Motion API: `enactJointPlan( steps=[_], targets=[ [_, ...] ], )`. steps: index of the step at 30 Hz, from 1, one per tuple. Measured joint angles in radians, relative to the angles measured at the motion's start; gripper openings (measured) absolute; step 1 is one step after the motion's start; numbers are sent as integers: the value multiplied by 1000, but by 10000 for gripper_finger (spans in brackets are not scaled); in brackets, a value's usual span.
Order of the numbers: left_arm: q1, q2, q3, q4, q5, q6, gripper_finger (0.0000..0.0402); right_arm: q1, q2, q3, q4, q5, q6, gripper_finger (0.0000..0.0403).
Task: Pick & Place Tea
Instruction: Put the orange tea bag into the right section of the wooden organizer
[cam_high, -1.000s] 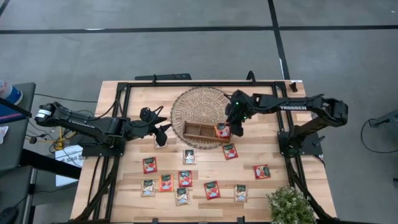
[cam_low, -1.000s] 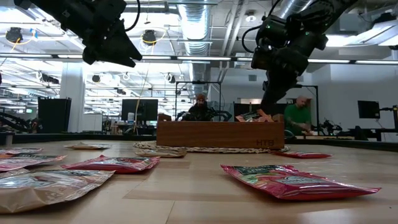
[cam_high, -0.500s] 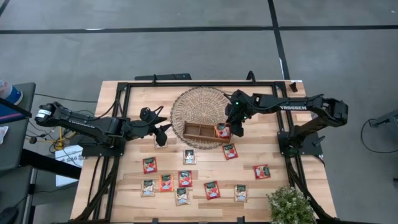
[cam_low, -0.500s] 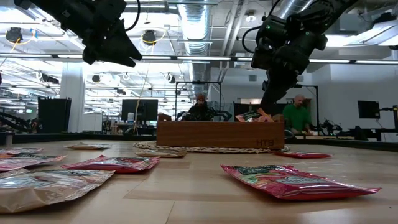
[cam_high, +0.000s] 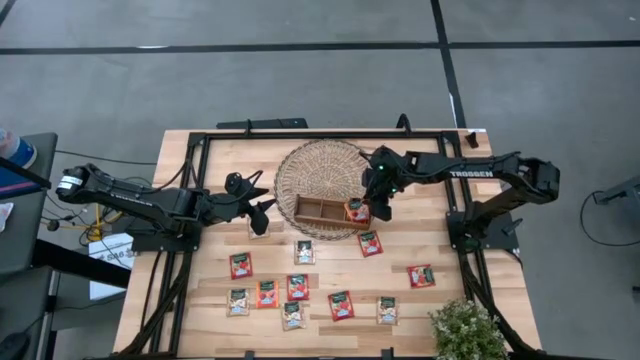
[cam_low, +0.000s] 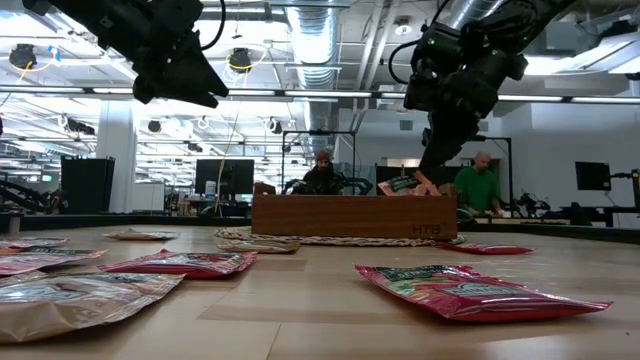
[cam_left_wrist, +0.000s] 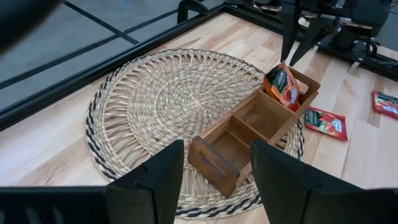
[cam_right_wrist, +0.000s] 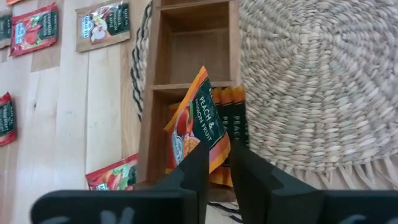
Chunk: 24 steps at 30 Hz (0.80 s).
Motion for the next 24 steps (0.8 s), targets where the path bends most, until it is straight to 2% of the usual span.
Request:
enactJointPlan(
  steps=[6,12,24],
  targets=[
    [0,0,0,0,0,-2,177,3,0,0,-4,3,8,38],
    [0,0,0,0,0,-4,177,3,0,0,-4,2,9,4],
    [0,0,0,0,0,-4,177,-1,0,0,1,2,50,0]
  ],
)
